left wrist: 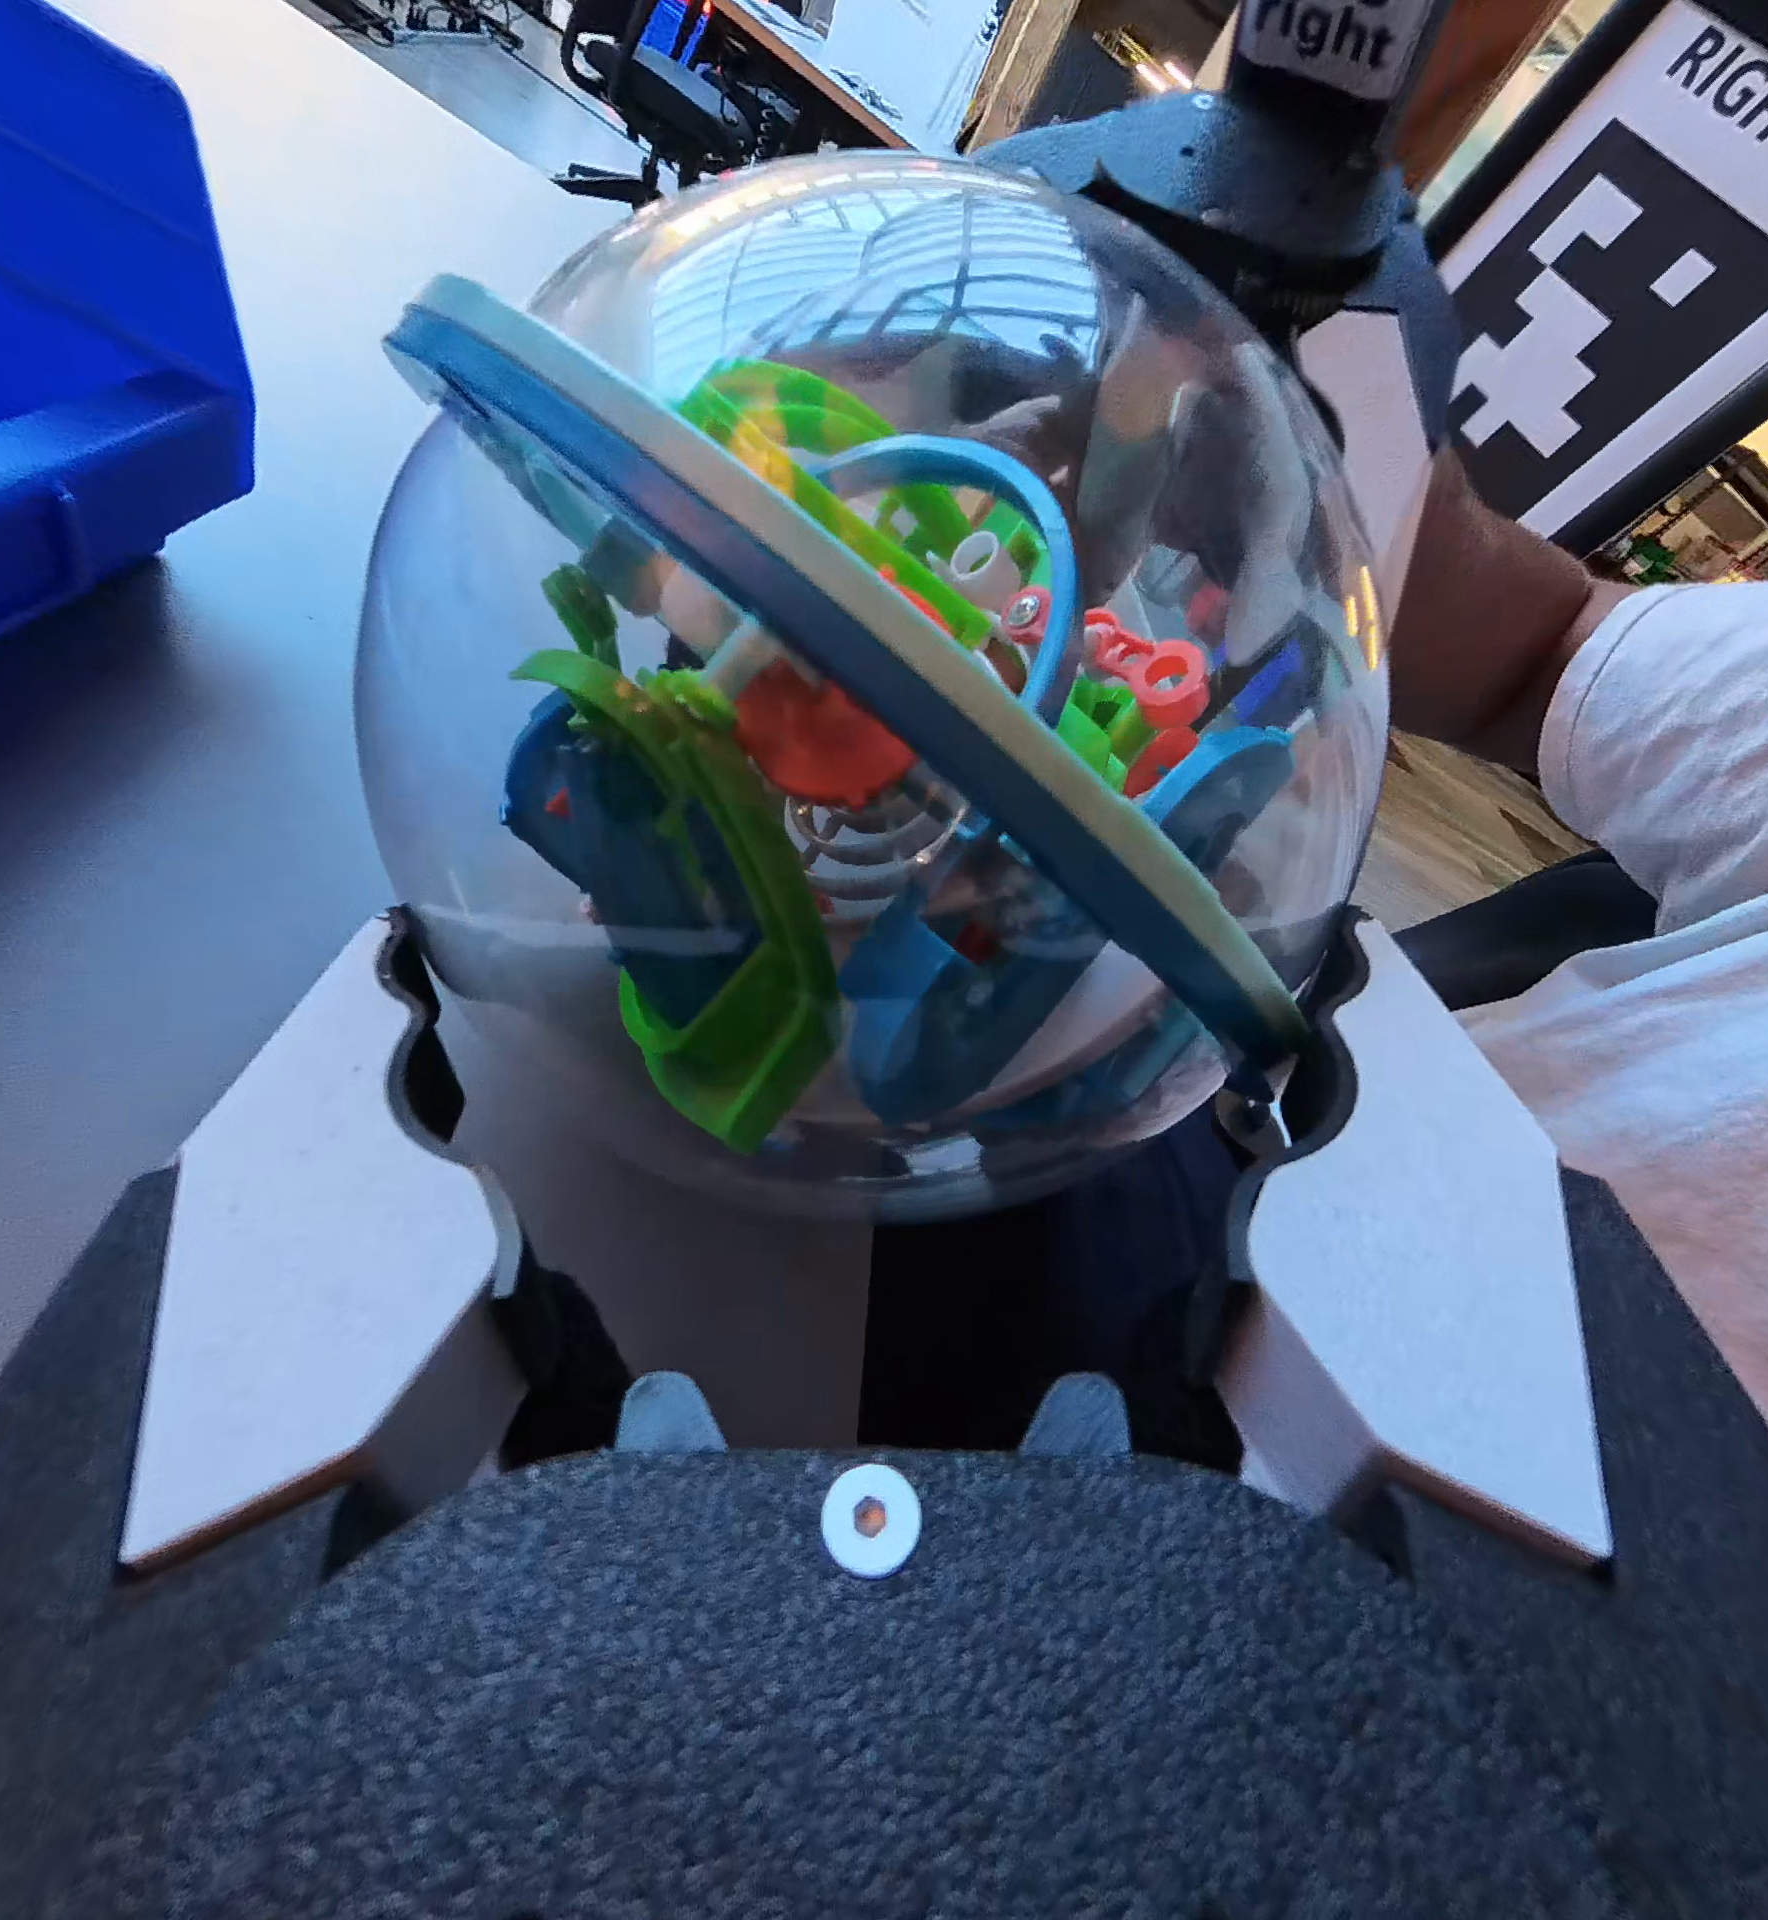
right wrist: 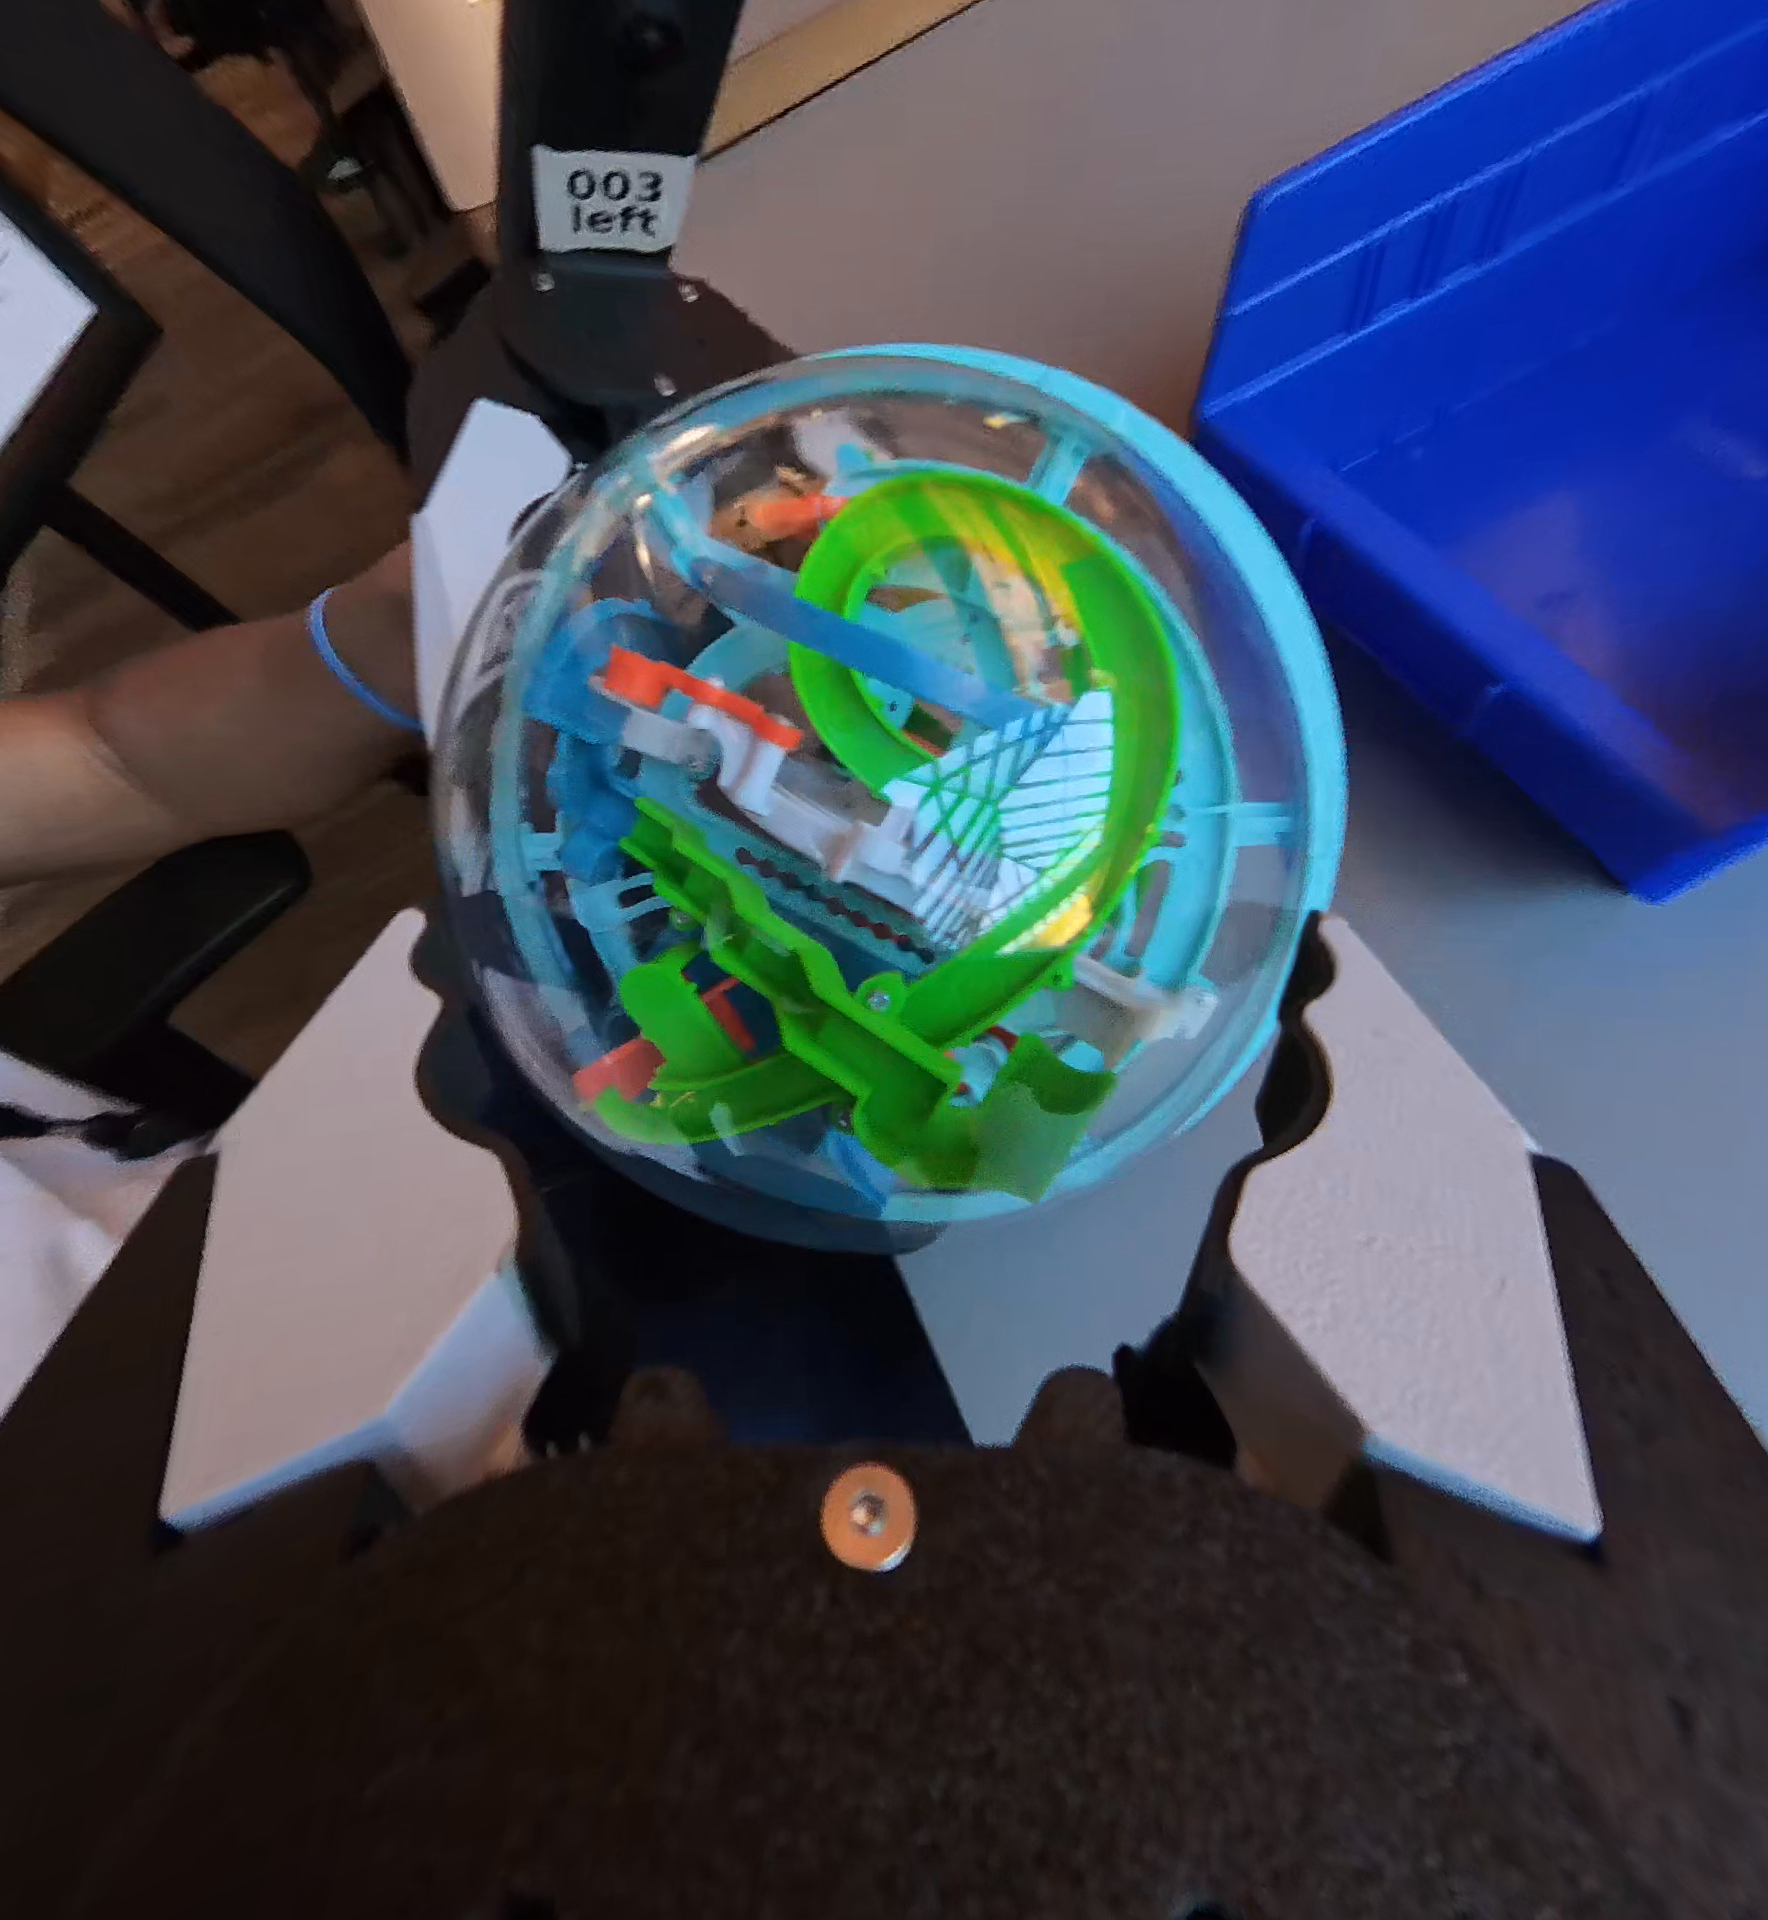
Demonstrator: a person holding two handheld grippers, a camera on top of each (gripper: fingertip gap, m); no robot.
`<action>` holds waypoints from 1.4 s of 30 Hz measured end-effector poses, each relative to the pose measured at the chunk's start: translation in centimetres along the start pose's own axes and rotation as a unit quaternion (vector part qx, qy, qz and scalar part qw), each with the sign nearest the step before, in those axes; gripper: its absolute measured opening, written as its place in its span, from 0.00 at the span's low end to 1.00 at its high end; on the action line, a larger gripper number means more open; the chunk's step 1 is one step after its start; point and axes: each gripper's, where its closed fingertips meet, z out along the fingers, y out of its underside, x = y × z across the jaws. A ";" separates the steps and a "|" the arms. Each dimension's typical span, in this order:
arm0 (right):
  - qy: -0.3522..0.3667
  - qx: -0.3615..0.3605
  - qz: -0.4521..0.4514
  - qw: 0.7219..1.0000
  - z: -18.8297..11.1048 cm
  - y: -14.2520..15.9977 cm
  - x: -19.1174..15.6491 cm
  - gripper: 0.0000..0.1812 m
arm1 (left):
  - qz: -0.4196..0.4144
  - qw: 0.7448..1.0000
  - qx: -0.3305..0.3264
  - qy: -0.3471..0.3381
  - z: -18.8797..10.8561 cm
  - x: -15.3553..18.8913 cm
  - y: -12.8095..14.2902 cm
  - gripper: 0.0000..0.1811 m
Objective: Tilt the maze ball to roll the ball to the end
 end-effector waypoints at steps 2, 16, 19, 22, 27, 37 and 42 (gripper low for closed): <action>-0.016 -0.006 0.003 1.000 0.2 0.0 0.1 0.83 | -0.001 1.000 -0.002 -0.001 -0.1 0.0 0.1 0.87; -0.098 -0.024 -0.016 0.995 0.5 1.0 1.0 0.82 | -0.026 0.999 0.015 0.019 -0.4 -0.7 -0.3 0.87; -0.076 -0.039 -0.003 0.996 0.9 1.3 0.6 0.85 | -0.026 0.999 0.020 0.002 -0.2 -0.3 -0.5 0.88; -0.072 -0.046 0.056 0.995 0.8 1.8 -0.2 0.85 | -0.047 0.998 0.041 0.017 -0.6 0.1 -0.8 0.87; -0.074 0.014 0.111 0.991 -0.3 0.8 -0.4 0.84 | -0.013 0.999 0.038 0.001 -0.7 0.5 -0.8 0.84; 0.104 0.084 -0.011 0.991 -3.3 -2.2 -1.1 0.84 | -0.005 0.999 0.026 -0.032 -0.1 0.7 -0.9 0.84; 0.112 0.103 -0.015 0.988 -0.5 -1.1 -1.0 0.83 | -0.001 0.999 0.014 -0.045 0.6 1.1 -0.8 0.85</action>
